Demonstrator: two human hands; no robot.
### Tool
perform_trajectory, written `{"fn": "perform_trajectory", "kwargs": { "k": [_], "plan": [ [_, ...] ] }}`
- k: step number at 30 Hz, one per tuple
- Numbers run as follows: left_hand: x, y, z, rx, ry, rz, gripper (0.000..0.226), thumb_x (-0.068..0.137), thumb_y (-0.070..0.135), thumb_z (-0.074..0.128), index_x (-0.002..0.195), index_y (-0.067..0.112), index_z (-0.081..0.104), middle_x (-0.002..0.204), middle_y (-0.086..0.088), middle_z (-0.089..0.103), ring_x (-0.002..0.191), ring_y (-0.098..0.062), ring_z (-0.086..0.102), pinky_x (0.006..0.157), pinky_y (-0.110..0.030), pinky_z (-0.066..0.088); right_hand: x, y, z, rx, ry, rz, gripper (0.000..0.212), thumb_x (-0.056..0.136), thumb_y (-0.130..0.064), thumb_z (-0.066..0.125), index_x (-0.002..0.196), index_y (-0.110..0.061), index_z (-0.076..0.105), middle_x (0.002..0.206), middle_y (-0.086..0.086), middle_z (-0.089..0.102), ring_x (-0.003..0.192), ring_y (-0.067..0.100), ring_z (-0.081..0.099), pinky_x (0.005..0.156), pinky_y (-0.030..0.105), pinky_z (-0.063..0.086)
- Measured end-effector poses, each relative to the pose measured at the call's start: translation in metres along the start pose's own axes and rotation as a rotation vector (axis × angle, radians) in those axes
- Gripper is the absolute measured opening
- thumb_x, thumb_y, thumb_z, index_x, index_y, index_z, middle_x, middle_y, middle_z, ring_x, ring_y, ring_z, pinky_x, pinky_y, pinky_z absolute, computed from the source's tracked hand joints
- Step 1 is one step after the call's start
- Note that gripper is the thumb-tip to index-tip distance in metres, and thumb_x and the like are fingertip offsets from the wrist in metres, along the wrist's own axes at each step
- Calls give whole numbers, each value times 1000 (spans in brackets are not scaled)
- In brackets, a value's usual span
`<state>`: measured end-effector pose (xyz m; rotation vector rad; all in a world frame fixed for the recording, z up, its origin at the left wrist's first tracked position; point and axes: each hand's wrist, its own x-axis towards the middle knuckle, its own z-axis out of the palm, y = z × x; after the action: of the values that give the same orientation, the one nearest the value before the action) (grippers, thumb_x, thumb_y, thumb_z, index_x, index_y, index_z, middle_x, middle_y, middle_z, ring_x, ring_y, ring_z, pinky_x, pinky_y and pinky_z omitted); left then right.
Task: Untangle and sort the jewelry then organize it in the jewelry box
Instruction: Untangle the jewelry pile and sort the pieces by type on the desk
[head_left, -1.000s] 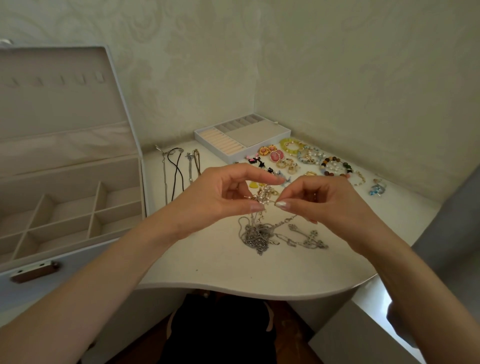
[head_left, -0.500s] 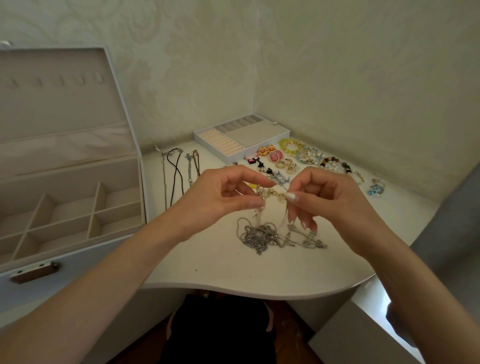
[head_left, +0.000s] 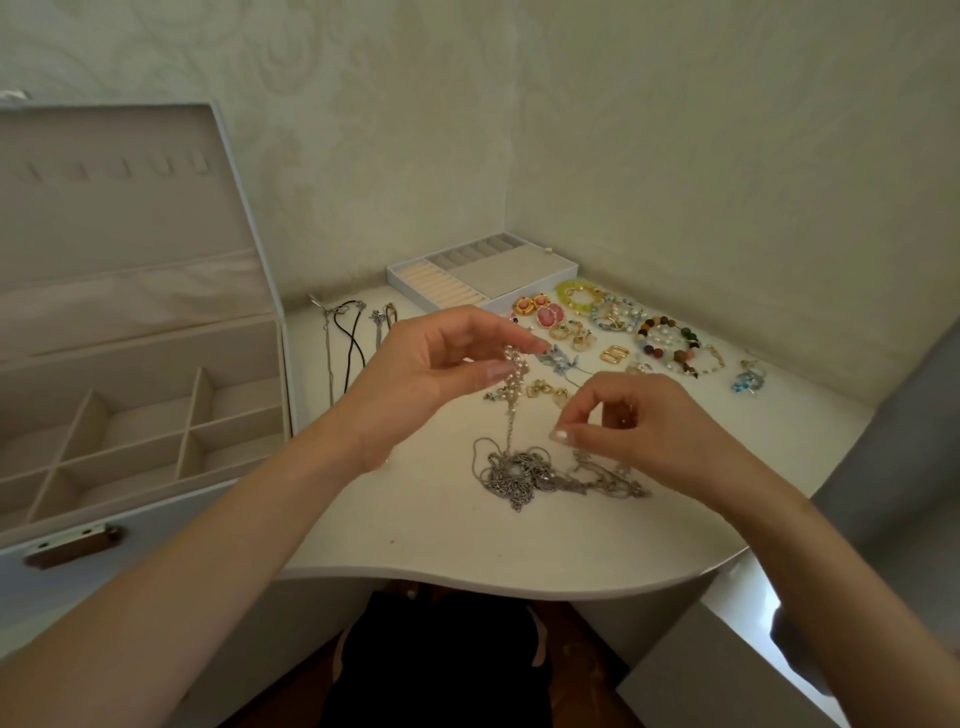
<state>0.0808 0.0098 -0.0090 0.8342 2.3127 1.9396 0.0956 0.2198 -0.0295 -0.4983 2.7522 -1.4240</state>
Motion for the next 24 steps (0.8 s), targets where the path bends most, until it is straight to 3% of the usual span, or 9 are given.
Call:
{"fn": "perform_trajectory", "kwargs": {
  "k": [2,5,9,13,20,24],
  "plan": [
    [1,0,0,-28,-13,7,21,84,-4,60,102,6,64,105,-1,72,94,-13,66,81,-19,50,4,-4,2,136,110,-44,13,78,-18,75,88,-23,68,86,-10,70,52,8,50,49,16,41],
    [3,-1,0,-47,-31,9,22,84,-6,58,102,6,63,105,-3,71,95,-13,65,83,-20,50,13,-13,8,347,85,-55,31,80,-9,72,105,-24,61,93,-3,72,61,14,62,52,24,48],
    [7,1,-4,-49,-36,14,23,84,-4,59,103,9,62,103,-6,71,98,-14,64,85,-21,49,23,-18,10,427,102,-65,14,80,-2,70,90,-11,70,67,1,69,56,13,59,53,22,48],
    [10,6,-9,-28,-12,5,25,87,-7,57,105,9,60,99,-5,71,93,-13,64,84,-20,50,26,-22,1,475,138,-73,4,79,-4,70,82,-5,69,60,2,65,51,11,54,51,20,45],
    [14,13,-7,24,39,7,19,83,0,63,99,10,63,85,-3,71,85,-16,65,83,-24,51,30,-36,-14,494,116,-163,9,80,-18,66,76,-10,68,63,0,63,62,9,55,65,18,46],
    [17,19,-7,44,81,6,8,86,5,61,88,12,65,72,8,67,67,-1,61,63,-10,44,34,-49,-20,567,76,-201,20,75,-27,65,80,-8,66,55,0,56,61,16,54,67,24,47]
  ]
}}
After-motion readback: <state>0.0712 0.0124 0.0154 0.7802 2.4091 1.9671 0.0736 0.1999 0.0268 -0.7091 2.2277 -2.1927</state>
